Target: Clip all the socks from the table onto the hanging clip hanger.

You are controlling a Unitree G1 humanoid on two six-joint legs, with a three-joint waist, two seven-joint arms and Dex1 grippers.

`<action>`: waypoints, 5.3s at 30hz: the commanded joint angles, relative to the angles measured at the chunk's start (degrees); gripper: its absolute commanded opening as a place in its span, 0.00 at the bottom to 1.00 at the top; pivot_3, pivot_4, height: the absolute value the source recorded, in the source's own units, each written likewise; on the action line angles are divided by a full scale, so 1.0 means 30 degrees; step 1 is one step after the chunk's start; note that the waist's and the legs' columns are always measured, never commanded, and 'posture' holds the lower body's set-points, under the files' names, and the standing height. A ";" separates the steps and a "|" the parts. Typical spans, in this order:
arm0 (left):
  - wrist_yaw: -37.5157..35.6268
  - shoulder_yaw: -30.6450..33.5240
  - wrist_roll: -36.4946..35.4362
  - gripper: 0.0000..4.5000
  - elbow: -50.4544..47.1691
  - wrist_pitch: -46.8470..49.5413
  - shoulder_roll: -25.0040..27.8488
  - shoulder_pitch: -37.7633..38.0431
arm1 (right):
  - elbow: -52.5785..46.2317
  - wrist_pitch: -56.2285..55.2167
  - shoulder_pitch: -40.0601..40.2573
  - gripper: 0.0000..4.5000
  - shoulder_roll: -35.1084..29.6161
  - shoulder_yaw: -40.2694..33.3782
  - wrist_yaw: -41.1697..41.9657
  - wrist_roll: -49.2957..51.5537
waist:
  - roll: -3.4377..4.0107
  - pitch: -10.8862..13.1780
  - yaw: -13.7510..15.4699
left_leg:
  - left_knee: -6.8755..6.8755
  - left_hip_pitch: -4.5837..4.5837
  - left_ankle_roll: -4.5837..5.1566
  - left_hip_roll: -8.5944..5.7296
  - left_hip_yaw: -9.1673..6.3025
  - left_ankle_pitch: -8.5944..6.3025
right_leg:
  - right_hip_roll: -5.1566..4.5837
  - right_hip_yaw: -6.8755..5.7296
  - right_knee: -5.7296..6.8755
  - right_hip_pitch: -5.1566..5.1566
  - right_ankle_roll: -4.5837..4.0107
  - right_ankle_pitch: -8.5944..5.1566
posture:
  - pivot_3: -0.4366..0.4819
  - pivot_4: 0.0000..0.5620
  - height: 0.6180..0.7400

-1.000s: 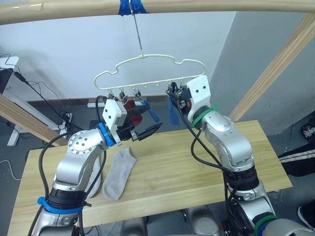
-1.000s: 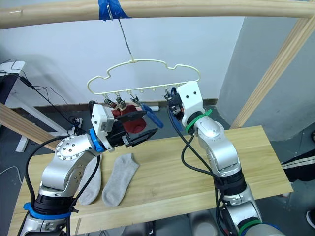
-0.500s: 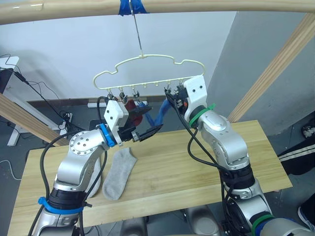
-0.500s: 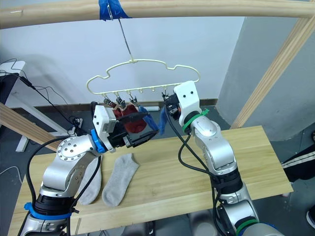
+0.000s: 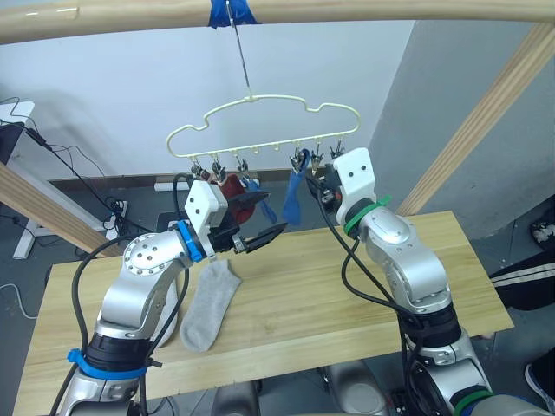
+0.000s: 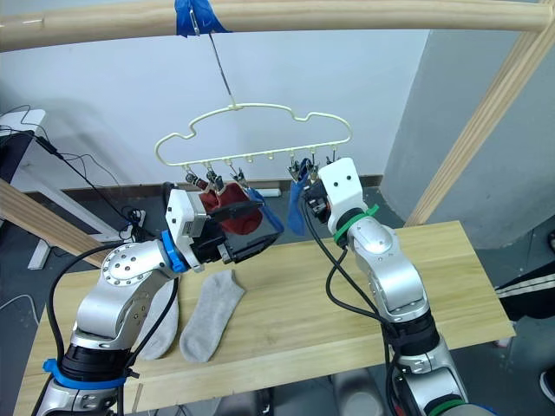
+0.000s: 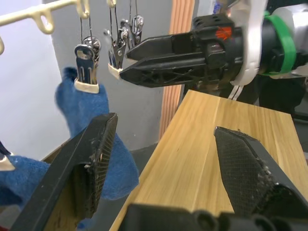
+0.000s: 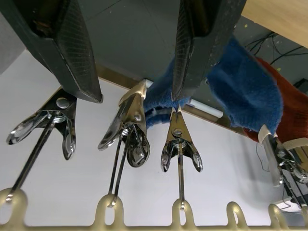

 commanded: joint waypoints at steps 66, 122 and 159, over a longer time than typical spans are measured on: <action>0.0028 -0.0064 0.0162 0.79 0.0203 -0.0407 -0.0179 -0.0772 | -0.1540 0.2354 -0.1549 0.42 0.4411 -0.2310 -0.3106 0.0157 | 0.0002 -0.0002 -0.0157 | 0.0001 -0.0011 0.0001 0.0009 -0.0010 -0.0001 | -0.0007 -0.0004 0.0004 -0.0003 0.0000 0.0005 | 0.22 0.35 0.79; 1.1369 0.1638 0.5043 1.00 0.4497 0.1085 -0.5578 0.7569 | -0.2688 0.3679 -0.1545 0.02 0.4033 -0.1634 -0.2801 0.1397 | 0.0008 -0.0007 -0.0509 | 0.0005 -0.0007 0.0006 0.0020 -0.0012 -0.0003 | -0.0013 -0.0002 -0.0001 -0.0003 0.0004 0.0004 | 0.20 0.37 0.79; 1.0394 0.1845 0.4713 0.38 0.3144 0.3965 -0.4165 0.9128 | -0.3085 0.4013 -0.1043 0.02 0.4536 -0.0880 -0.2780 0.1523 | 0.0012 -0.0085 -0.0607 | -0.0011 -0.0003 0.0005 0.0030 -0.0004 -0.0005 | -0.0007 0.0011 -0.0011 -0.0007 0.0005 0.0003 | 0.20 0.36 0.79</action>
